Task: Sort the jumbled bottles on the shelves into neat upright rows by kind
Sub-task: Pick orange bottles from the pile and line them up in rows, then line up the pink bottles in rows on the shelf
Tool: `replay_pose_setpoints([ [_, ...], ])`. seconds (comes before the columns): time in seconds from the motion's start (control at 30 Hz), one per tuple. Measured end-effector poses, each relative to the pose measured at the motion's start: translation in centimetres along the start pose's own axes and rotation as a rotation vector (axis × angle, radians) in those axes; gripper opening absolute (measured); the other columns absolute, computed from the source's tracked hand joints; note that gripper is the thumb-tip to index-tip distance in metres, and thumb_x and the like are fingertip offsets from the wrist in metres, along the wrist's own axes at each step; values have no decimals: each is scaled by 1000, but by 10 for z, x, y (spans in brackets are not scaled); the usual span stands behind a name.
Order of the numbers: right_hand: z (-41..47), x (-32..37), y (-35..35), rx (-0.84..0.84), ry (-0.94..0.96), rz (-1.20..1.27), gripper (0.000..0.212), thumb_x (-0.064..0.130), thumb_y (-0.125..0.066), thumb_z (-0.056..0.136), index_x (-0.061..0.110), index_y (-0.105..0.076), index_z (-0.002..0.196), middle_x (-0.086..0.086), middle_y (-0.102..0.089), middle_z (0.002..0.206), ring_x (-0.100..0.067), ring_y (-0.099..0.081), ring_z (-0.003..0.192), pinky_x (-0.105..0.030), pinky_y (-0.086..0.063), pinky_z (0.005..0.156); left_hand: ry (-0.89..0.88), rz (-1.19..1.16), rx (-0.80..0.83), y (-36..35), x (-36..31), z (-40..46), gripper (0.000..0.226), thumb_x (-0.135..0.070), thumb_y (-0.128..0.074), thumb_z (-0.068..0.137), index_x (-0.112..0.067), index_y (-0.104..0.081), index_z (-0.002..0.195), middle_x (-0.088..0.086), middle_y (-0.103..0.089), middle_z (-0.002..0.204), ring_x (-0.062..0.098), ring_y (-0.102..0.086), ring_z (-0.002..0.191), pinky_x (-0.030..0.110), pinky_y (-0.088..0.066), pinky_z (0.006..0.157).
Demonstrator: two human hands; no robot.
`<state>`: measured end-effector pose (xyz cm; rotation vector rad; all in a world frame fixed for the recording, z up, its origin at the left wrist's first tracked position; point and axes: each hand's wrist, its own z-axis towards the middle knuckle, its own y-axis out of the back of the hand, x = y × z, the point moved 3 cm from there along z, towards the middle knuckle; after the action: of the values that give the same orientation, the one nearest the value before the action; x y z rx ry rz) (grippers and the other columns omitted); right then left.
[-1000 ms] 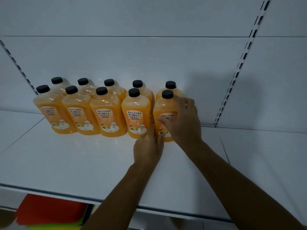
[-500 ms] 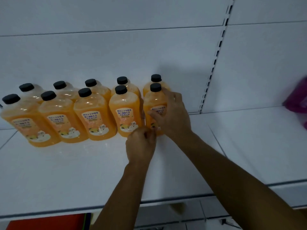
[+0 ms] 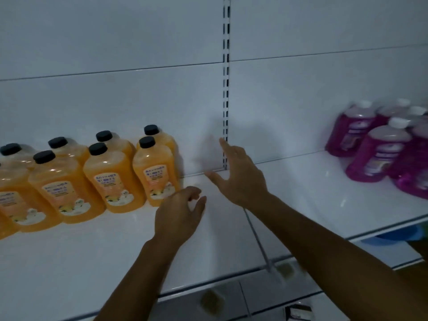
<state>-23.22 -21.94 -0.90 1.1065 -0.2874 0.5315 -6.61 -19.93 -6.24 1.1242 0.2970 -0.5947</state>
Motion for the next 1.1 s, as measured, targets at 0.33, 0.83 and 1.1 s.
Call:
replay_pose_setpoints([
  [0.33, -30, -195, 164, -155, -135, -160, 59, 32, -64, 89, 12, -41, 139, -9, -45, 140, -27, -39, 131, -41, -41, 105, -59, -181, 229, -150, -191, 44, 42, -42, -61, 91, -19, -58, 125, -3, -65, 120, 10, -61, 102, 23, -47, 89],
  [0.83, -31, -290, 218, -293, -275, -35, 86, 12, -69, 84, 10, -17, 152, -12, -32, 152, -28, -25, 142, -38, -24, 115, -152, -605, 471, -259, -328, 86, 57, -27, -76, 81, -22, -49, 131, -14, -59, 111, 12, -62, 102, 8, -45, 75],
  [1.1, -15, -296, 211, -234, -208, 92, 76, 17, -84, 69, 17, -45, 135, -5, -51, 126, -16, -47, 113, -20, -35, 93, -124, -612, 405, -256, -304, 97, 46, -28, -77, 80, -19, -55, 119, -7, -63, 107, 3, -58, 86, 12, -48, 77],
])
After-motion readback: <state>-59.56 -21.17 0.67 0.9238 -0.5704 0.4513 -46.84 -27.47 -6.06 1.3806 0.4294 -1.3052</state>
